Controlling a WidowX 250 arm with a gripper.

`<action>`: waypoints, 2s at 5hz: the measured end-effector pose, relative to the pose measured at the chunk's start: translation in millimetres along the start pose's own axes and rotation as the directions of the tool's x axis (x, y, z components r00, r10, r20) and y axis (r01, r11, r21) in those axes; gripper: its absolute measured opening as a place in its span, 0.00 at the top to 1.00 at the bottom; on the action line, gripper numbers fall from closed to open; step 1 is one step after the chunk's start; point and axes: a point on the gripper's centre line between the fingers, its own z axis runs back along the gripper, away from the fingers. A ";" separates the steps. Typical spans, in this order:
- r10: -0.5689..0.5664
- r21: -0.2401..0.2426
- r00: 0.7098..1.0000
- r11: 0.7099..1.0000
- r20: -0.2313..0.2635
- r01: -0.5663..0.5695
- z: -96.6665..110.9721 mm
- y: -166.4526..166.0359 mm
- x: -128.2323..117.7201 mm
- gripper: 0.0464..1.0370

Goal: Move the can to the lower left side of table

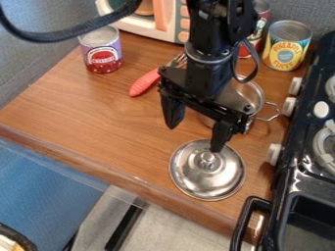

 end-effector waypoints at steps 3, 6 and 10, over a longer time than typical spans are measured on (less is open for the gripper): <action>0.107 0.014 0.994 0.994 -0.027 -0.107 -10.8 87.5 41.3 0.04; 0.164 0.112 0.982 0.978 0.092 -0.174 4.1 202.9 92.2 0.04; 0.203 0.121 0.963 0.966 0.178 -0.227 -37.0 248.2 130.9 0.04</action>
